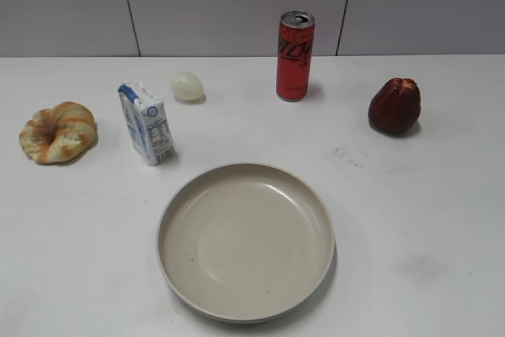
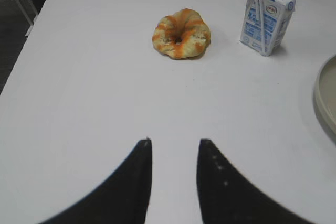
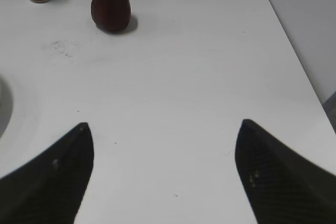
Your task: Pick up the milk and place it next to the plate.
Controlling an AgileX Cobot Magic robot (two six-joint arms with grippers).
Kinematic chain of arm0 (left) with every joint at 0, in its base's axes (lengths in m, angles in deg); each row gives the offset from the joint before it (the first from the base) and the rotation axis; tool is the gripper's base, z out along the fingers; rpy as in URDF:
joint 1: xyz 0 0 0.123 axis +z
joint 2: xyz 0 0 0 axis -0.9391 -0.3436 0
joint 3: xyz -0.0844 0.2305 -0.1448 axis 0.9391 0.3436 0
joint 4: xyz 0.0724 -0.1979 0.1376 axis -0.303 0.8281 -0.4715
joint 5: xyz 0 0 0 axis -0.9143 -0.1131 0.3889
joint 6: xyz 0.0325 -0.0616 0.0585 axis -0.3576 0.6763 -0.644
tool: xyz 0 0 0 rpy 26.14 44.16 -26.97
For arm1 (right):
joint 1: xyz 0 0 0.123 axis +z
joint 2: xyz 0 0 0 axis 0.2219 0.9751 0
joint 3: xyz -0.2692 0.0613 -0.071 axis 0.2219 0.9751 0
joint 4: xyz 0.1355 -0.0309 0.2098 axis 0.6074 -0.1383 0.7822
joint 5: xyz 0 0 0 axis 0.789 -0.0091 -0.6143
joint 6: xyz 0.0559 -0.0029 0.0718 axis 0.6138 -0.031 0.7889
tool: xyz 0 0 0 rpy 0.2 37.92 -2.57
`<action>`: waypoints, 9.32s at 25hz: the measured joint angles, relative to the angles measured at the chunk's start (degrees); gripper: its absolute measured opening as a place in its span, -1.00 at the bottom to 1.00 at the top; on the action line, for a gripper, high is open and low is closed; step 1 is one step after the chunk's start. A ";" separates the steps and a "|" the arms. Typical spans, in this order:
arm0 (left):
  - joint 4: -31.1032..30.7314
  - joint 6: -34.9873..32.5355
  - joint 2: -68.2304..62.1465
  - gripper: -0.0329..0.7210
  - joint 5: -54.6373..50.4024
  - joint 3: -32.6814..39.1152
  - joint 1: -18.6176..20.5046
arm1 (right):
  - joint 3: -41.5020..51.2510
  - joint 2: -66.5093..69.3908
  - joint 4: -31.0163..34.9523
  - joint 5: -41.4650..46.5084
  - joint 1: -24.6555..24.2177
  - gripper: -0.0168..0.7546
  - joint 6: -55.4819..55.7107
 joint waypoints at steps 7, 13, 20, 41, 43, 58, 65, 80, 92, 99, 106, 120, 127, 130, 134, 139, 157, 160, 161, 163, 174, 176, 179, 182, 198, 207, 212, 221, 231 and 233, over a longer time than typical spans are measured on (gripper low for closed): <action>0.00 0.00 0.00 -0.30 0.00 0.00 0.00 | 0.00 0.00 0.00 0.00 0.00 0.70 0.00; 0.00 0.00 0.00 -0.30 0.00 0.00 0.00 | 0.00 0.00 0.00 0.00 0.00 0.70 0.00; 0.00 0.00 0.00 -0.30 0.00 0.00 0.00 | -2.07 2.27 0.00 -9.24 0.00 0.60 0.00; 0.00 0.00 0.00 -0.29 0.00 0.00 0.00 | -28.50 65.98 16.84 -22.46 12.68 0.58 -14.24; 0.00 0.00 0.00 -0.29 0.00 0.00 0.00 | -34.81 72.84 15.28 -20.76 18.32 0.58 -11.73; 0.00 0.00 0.00 -0.29 0.00 0.00 0.00 | -84.80 117.48 5.93 -4.78 45.66 0.78 -2.74; 0.00 0.00 0.00 -0.29 0.00 0.00 0.00 | -97.14 130.37 5.25 -5.65 47.58 0.80 0.78; 0.00 0.00 0.00 -0.29 0.00 0.00 0.00 | -98.37 141.40 2.68 -19.22 47.71 0.72 3.67; 0.00 0.00 0.00 -0.29 0.00 0.00 0.00 | -98.44 145.89 2.72 -20.82 47.71 0.16 5.36; 0.00 0.00 0.00 -0.29 0.00 0.00 0.00 | -99.49 145.95 2.85 -20.28 47.72 -0.16 4.30; 0.00 0.00 0.00 -0.29 0.00 0.00 0.00 | -106.63 146.07 2.85 -15.76 47.72 -0.17 1.91; 0.00 0.00 0.00 -0.29 0.00 0.00 0.00 | -98.56 127.63 2.85 -1.44 39.29 -0.17 -0.87; 0.00 0.00 0.00 -0.29 0.00 0.00 0.00 | -76.59 108.41 0.56 1.93 29.69 -0.17 -0.97; 0.00 0.00 0.00 -0.29 0.00 0.00 0.00 | -66.96 100.60 -1.80 1.93 27.10 -0.17 -0.37; 0.00 0.00 0.00 -0.29 0.00 0.00 0.00 | -53.49 91.46 -4.87 -0.87 26.50 -0.17 3.74; 0.00 0.00 0.00 -0.29 0.00 0.00 0.00 | -37.66 86.40 -5.18 -11.50 26.71 -0.17 15.08; 0.00 0.00 0.00 -0.30 0.00 0.00 0.00 | -19.61 95.62 -2.01 -39.27 30.39 -0.17 29.32; 0.00 0.00 0.00 -0.30 0.00 0.00 0.00 | -19.61 96.93 -2.01 -40.03 30.39 -0.15 29.36; 0.00 0.00 0.00 -0.30 0.00 0.00 0.00 | -19.61 97.05 -1.90 -40.35 30.41 -0.13 29.38; 0.00 0.00 0.00 -0.30 0.00 0.00 0.00 | -19.61 97.17 -1.54 -40.67 30.46 -0.05 29.38; 0.00 0.00 0.00 -0.30 0.00 0.00 0.00 | -19.66 97.14 -0.34 -39.83 30.46 0.47 29.30; 0.00 0.00 0.00 -0.30 0.00 0.00 0.00 | -19.84 96.28 -0.27 -39.04 30.46 0.57 28.41; 0.00 0.00 0.00 -0.30 0.00 0.00 0.00 | -21.19 93.83 -0.27 -36.88 30.46 0.63 26.57; 0.00 0.00 0.00 -0.30 0.00 0.00 0.00 | -23.43 90.07 -0.27 -33.52 30.46 0.64 24.28; 0.00 0.00 0.00 -0.30 0.00 0.00 0.00 | -31.06 60.30 -0.73 4.74 30.46 0.62 4.38; 0.00 0.00 0.00 -0.30 0.00 0.00 0.00 | -16.29 32.67 -0.47 8.34 30.46 0.58 -0.32; 0.00 0.00 0.00 -0.30 0.00 0.00 0.00 | -8.77 18.71 -0.25 8.34 30.46 0.58 -2.56; 0.00 0.00 0.00 -0.30 0.00 0.00 0.00 | -2.25 10.18 2.45 7.47 30.46 0.58 -5.06; 0.00 0.00 0.00 -0.30 0.00 0.00 0.00 | -0.16 10.18 2.93 0.48 30.46 0.58 -5.32; 0.00 0.00 0.00 -0.30 0.00 0.00 0.00 | -0.15 10.18 2.98 0.42 30.46 0.58 -5.32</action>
